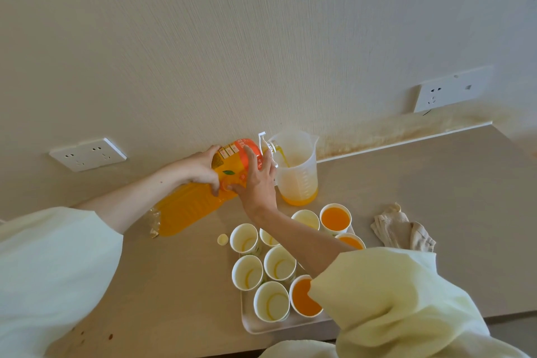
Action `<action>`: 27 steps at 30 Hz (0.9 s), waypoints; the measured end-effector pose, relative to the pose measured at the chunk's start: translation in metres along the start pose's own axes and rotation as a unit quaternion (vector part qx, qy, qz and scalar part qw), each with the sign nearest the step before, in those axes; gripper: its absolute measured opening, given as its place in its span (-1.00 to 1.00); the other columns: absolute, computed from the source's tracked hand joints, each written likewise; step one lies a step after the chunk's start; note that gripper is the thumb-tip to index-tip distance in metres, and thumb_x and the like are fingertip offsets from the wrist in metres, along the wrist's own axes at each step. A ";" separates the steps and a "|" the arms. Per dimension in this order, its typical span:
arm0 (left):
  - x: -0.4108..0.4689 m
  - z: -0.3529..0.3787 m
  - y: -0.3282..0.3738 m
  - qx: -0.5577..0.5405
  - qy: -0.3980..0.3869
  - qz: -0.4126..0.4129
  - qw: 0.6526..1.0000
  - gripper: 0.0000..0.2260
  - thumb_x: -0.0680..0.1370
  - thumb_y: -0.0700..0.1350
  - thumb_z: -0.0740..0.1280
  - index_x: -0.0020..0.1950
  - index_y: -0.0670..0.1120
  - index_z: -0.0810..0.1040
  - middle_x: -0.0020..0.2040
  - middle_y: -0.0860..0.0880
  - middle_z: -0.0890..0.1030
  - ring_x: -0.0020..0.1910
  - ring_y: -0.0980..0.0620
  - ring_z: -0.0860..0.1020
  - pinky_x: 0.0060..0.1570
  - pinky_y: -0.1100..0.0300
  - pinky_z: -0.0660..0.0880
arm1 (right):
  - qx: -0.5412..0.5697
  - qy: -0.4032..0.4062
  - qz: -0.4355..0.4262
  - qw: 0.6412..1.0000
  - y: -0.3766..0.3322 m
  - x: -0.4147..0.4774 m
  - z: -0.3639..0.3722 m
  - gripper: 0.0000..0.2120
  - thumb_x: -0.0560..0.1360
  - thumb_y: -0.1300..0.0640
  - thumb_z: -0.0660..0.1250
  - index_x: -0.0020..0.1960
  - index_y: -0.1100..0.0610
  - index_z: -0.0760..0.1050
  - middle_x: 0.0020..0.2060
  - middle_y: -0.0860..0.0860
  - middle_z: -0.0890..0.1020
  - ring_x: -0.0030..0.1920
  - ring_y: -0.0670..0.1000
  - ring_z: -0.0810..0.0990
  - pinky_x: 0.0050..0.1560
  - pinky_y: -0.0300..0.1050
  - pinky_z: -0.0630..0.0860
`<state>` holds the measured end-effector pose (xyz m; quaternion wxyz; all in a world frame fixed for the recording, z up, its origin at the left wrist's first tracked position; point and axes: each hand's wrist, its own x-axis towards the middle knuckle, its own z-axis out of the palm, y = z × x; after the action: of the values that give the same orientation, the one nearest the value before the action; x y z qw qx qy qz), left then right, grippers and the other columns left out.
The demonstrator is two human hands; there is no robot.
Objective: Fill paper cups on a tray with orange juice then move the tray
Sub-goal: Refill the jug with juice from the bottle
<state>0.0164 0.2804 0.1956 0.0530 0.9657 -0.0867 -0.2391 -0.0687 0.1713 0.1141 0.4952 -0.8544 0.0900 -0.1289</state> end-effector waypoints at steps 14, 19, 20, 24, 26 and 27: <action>0.001 0.002 -0.001 0.005 0.003 -0.005 1.000 0.12 0.24 -0.23 0.59 0.56 0.06 -0.11 0.43 -0.13 0.33 0.32 -0.21 0.38 0.18 -0.12 0.48 | 0.007 -0.001 0.002 1.000 0.001 -0.001 0.002 -0.14 0.42 0.11 0.50 0.55 -0.08 0.06 0.55 0.17 -0.08 0.54 0.19 -0.08 0.39 0.04 0.27; 0.001 0.002 -0.002 0.002 0.001 -0.003 1.000 0.12 0.24 -0.23 0.59 0.56 0.06 -0.11 0.43 -0.13 0.33 0.32 -0.21 0.38 0.19 -0.15 0.48 | 0.007 -0.001 0.002 1.000 0.001 0.000 0.005 -0.14 0.43 0.10 0.49 0.55 -0.08 0.05 0.55 0.16 -0.08 0.54 0.18 -0.08 0.37 0.04 0.31; 0.001 0.002 -0.002 0.001 -0.001 -0.003 1.000 0.13 0.24 -0.23 0.59 0.56 0.06 -0.11 0.42 -0.13 0.33 0.32 -0.21 0.38 0.18 -0.15 0.48 | 0.007 -0.001 0.002 1.000 0.002 0.000 0.005 -0.14 0.43 0.10 0.49 0.55 -0.09 0.05 0.55 0.16 -0.08 0.54 0.18 -0.08 0.38 0.04 0.30; 0.002 0.002 -0.003 0.001 -0.001 -0.007 1.000 0.13 0.24 -0.24 0.59 0.56 0.06 -0.11 0.43 -0.14 0.32 0.33 -0.21 0.37 0.19 -0.14 0.48 | 0.009 0.000 0.003 1.000 0.002 0.001 0.007 -0.14 0.43 0.10 0.49 0.55 -0.09 0.05 0.55 0.16 -0.07 0.55 0.18 -0.09 0.39 0.04 0.28; 0.002 0.002 -0.003 0.006 0.001 -0.008 1.000 0.13 0.24 -0.23 0.59 0.56 0.06 -0.12 0.45 -0.13 0.30 0.34 -0.21 0.36 0.20 -0.12 0.47 | 0.008 0.001 0.001 1.000 0.002 0.001 0.007 -0.14 0.43 0.10 0.49 0.55 -0.08 0.06 0.55 0.16 -0.07 0.55 0.18 -0.09 0.40 0.04 0.27; 0.002 0.002 -0.003 0.009 0.002 -0.009 1.000 0.12 0.25 -0.23 0.59 0.56 0.05 -0.12 0.46 -0.13 0.29 0.35 -0.21 0.35 0.21 -0.11 0.47 | 0.009 0.000 0.001 1.000 0.002 0.001 0.007 -0.14 0.43 0.10 0.49 0.55 -0.08 0.05 0.55 0.16 -0.07 0.55 0.18 -0.10 0.39 0.04 0.28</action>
<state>0.0177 0.2826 0.1927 0.0418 0.9673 -0.0800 -0.2371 -0.0656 0.1754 0.1090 0.5028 -0.8500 0.0895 -0.1292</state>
